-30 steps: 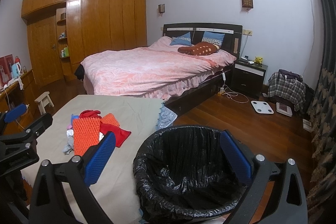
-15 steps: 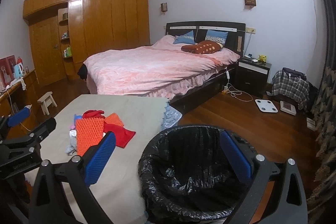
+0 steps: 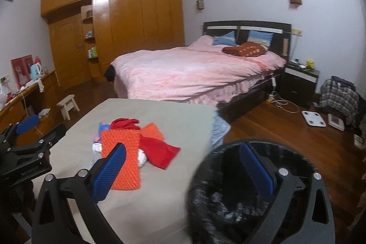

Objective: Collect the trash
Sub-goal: 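Move the right tool to the orange mesh net and close on it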

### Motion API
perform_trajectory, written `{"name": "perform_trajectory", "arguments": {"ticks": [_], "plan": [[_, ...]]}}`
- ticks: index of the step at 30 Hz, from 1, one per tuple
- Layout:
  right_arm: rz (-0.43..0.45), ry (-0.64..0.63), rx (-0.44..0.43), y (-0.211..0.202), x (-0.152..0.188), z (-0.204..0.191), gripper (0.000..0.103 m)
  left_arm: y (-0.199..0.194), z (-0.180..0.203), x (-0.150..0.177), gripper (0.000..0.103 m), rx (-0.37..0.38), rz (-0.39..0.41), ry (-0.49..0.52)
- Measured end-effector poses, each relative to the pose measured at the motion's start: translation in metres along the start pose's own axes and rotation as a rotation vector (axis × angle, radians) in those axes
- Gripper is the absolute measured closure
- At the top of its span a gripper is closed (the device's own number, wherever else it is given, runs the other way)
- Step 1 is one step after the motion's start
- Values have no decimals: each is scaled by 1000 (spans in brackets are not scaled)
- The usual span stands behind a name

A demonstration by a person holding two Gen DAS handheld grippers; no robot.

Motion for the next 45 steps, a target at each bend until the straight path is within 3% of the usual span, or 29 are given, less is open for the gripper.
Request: {"name": "perform_trajectory", "arguments": {"ticks": [8, 13, 22, 27, 30, 33, 41, 45], "plan": [[-73, -71, -38, 68, 1, -50, 14, 38, -50, 11, 5, -75, -61, -29], [-151, -96, -62, 112, 10, -73, 27, 55, -66, 18, 5, -86, -82, -32], [-239, -128, -129, 151, 25, -98, 50, 78, -84, 29, 5, -100, -111, -47], [-292, -136, -160, 165, 33, -106, 70, 81, -86, 32, 5, -106, -123, -45], [-301, -152, -171, 165, 37, -107, 89, 84, -85, 34, 5, -105, -131, -47], [-310, -164, -200, 163, 39, -107, 97, 85, -83, 34, 5, -110, -134, -48], [-277, -160, -199, 147, 31, -97, 103, 81, -77, 35, 5, -109, -130, -44], [-296, -159, -204, 149, 31, -93, 94, 81, -76, 36, 5, -110, -130, -45]]}}
Point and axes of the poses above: each gripper's, at about its wrist camera, not at the fingertips, and y roughly the way its jaws point, z to its right, x to its underside, the point moved 4 cm from there along y, roughly the way its jaws point, and after that the axes turned 14 degrees about -z, right-handed, at the moved point
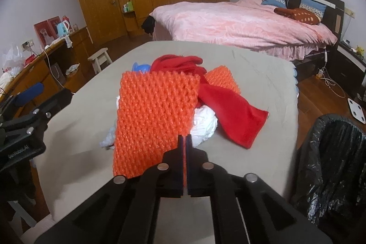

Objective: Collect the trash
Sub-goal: 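Move the right tool to the orange mesh net and close on it, then lift the orange mesh net with the right tool and carry it over the bin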

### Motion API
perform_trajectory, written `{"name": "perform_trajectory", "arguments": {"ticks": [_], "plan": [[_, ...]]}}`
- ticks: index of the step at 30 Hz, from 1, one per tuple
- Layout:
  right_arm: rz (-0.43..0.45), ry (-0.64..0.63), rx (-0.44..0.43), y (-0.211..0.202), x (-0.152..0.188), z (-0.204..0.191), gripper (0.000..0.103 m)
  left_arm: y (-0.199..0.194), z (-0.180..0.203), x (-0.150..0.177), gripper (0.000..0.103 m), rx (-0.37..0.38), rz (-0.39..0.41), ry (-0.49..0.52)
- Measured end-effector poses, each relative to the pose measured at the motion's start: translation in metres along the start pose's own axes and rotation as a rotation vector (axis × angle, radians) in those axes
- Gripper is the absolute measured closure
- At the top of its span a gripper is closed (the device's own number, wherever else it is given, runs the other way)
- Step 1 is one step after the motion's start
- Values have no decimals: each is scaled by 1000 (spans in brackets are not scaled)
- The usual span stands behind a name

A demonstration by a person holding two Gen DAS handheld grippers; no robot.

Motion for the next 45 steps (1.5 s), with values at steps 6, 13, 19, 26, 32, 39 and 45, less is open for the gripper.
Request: {"name": "perform_trajectory", "arguments": {"ticks": [6, 13, 19, 26, 32, 39, 45], "plan": [[-9, 3, -22, 13, -3, -7, 53, 2, -5, 4, 5, -22, -10, -5], [-94, 9, -37, 43, 1, -16, 62, 10, -17, 6, 5, -41, -25, -16], [-92, -18, -66, 37, 4, -15, 90, 13, -16, 8, 5, -30, -35, -19], [-7, 30, -80, -5, 5, 1, 91, 8, -7, 8, 5, -9, -24, -11], [45, 70, -19, -33, 6, 26, 91, 14, 13, 7, 5, 30, -30, 6], [27, 106, 11, -26, 8, 47, 91, 44, 48, 10, 24, 76, -89, 44], [11, 113, 5, -17, 10, 51, 91, 72, 60, 18, 29, 72, -149, 55]]}}
Point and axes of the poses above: each gripper's, at about its wrist camera, not at the fingertips, and y roughly the way its jaws point, z to its right, x to its underside, the point moved 4 cm from there along y, roughly the way its jaws point, and after that the axes turned 14 degrees about -z, right-handed, at the moved point
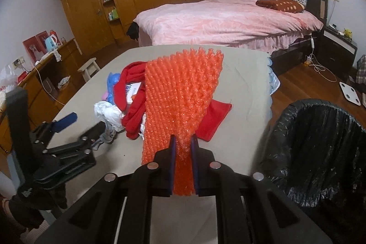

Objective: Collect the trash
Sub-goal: 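Lift the orange mesh net with the right tool and carry it over the bin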

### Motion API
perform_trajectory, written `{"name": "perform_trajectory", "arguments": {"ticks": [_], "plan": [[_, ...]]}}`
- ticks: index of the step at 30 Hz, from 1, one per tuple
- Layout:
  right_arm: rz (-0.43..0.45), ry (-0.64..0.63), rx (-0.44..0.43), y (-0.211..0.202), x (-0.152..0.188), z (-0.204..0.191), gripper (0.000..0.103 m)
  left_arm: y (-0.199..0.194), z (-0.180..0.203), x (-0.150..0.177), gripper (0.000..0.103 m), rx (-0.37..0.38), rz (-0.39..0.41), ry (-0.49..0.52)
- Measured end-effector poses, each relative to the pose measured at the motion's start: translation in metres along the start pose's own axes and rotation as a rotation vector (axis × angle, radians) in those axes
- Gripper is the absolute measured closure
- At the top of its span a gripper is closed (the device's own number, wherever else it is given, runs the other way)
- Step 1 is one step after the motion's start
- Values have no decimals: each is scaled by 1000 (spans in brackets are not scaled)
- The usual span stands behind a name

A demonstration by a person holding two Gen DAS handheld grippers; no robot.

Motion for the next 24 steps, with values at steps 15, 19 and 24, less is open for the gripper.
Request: {"name": "perform_trajectory", "arguments": {"ticks": [15, 19, 24], "plan": [[54, 12, 0, -24, 1, 4, 91, -19, -4, 0, 71, 72, 19, -22], [88, 20, 4, -43, 0, 6, 91, -42, 0, -3, 71, 87, 57, -19], [123, 37, 23, -65, 2, 15, 91, -65, 16, -12, 71, 117, 96, 4]]}}
Point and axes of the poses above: each gripper's, at about its wrist camera, not at the fingertips, and y roughly the way its jaws point, z to its right, x to its underside, the point moved 4 cm from there along y, roughly the way its jaws point, and after that the axes turned 14 degrees about -z, right-handed, at the moved point
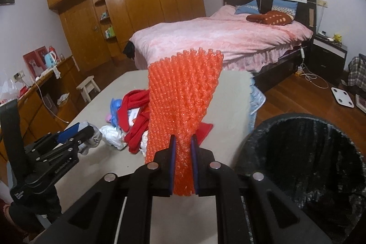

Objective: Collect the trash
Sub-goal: 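Lift the orange mesh net with the right tool and carry it over the bin, then open the right tool to drop the orange net into the bin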

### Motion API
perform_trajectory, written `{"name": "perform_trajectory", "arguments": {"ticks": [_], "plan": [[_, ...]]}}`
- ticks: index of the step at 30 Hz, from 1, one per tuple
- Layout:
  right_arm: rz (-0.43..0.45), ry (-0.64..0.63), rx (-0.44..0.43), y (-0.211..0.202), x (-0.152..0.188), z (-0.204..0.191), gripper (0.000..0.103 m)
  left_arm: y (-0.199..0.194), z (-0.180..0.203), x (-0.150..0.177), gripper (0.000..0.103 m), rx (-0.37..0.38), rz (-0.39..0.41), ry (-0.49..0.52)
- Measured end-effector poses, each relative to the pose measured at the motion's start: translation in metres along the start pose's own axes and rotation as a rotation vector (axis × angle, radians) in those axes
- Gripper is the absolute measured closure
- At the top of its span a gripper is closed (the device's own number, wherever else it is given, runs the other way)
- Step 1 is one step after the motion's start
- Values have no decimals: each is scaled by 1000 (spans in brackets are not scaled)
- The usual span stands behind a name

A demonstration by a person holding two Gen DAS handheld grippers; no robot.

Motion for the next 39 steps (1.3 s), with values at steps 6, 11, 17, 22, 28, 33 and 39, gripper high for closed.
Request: {"name": "perform_trajectory", "arguments": {"ticks": [6, 11, 17, 22, 28, 33, 39], "plan": [[30, 55, 41, -22, 3, 27, 91, -8, 37, -11, 72, 59, 22, 47], [42, 103, 102, -39, 12, 58, 91, -10, 80, -19, 72, 127, 39, 113], [58, 164, 177, -60, 22, 95, 91, -9, 135, -28, 72, 215, 55, 179], [64, 224, 242, -75, 34, 132, 91, -5, 185, -33, 72, 286, 60, 246], [47, 287, 309, -85, 55, 170, 90, 5, 245, -33, 72, 366, 46, 305], [29, 342, 351, -88, 74, 196, 85, 19, 287, -28, 66, 432, 13, 355], [25, 380, 376, -94, 88, 210, 67, 24, 292, -26, 40, 456, 21, 359]]}}
Point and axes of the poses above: each gripper's, at about its wrist camera, not at the fingertips, and y roughly the way its jaws point, z to its right, x to its underside, the point moved 4 cm from there along y, roughly the way its jaws point, and after that the axes turned 14 degrees about -z, right-handed, at the moved point
